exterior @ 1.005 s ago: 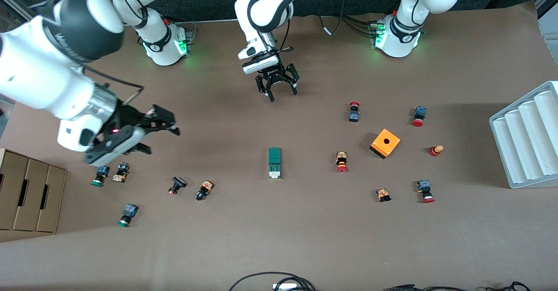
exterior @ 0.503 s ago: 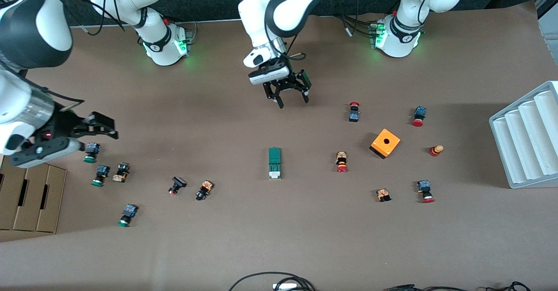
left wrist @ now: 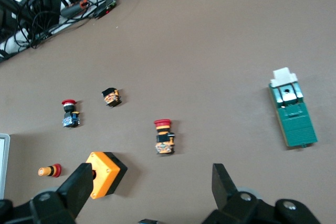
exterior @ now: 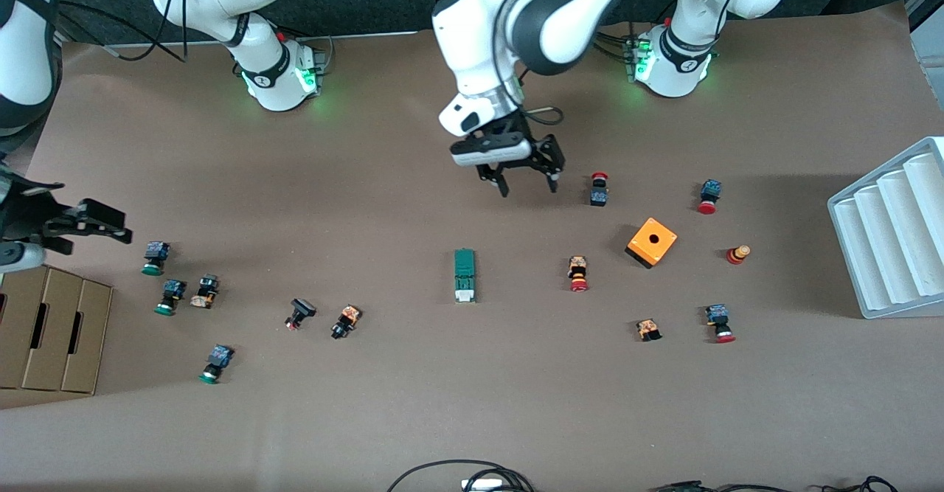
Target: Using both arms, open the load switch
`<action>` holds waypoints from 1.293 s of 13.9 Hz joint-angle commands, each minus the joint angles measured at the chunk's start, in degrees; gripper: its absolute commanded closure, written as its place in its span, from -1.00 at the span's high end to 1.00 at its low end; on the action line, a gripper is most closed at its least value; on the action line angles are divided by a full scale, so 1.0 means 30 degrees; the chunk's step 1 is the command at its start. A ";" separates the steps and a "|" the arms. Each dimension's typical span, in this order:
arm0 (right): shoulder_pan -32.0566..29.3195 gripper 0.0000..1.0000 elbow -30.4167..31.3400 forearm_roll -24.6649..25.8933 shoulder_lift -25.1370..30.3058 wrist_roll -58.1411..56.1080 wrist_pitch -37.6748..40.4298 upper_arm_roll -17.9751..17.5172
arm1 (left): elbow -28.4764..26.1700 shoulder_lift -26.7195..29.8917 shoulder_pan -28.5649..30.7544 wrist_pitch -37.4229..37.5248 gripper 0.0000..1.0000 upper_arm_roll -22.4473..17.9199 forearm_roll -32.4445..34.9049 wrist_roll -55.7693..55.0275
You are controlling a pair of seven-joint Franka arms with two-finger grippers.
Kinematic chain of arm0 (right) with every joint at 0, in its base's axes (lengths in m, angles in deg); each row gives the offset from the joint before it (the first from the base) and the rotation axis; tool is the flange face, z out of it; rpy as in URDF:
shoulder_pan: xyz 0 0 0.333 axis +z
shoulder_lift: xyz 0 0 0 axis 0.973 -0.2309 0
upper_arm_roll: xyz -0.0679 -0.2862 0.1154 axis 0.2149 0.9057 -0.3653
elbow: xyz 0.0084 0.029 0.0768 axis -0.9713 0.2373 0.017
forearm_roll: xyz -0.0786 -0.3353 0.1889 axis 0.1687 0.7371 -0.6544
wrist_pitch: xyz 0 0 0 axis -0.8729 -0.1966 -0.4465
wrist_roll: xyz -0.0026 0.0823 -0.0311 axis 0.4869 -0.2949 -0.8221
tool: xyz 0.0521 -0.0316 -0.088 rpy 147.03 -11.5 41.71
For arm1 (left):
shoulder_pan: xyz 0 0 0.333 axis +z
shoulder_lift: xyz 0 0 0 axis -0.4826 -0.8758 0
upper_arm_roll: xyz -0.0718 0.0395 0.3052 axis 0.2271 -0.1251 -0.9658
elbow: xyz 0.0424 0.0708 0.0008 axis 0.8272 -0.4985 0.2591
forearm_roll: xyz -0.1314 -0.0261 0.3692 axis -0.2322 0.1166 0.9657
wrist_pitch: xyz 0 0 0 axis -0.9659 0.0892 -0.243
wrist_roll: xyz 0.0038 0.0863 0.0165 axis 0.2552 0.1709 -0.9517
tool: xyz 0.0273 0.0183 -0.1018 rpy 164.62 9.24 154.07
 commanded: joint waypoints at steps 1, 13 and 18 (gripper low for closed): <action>-0.0443 1.00 0.0269 0.0695 0.0402 0.0282 -0.0306 -0.0317 | -0.0205 0.1504 0.2000 0.0106 1.00 0.0210 -0.2204 0.2940; 0.0466 1.00 0.0064 0.0491 0.0022 0.0487 -0.0159 -0.0317 | -0.0176 0.5695 1.0347 0.3853 1.00 0.0151 -0.9442 1.1319; 0.0378 1.00 0.0035 -0.0095 -0.0066 0.0487 -0.0217 -0.0258 | -0.0118 0.6400 1.3599 0.5204 1.00 -0.0171 -1.0794 1.5659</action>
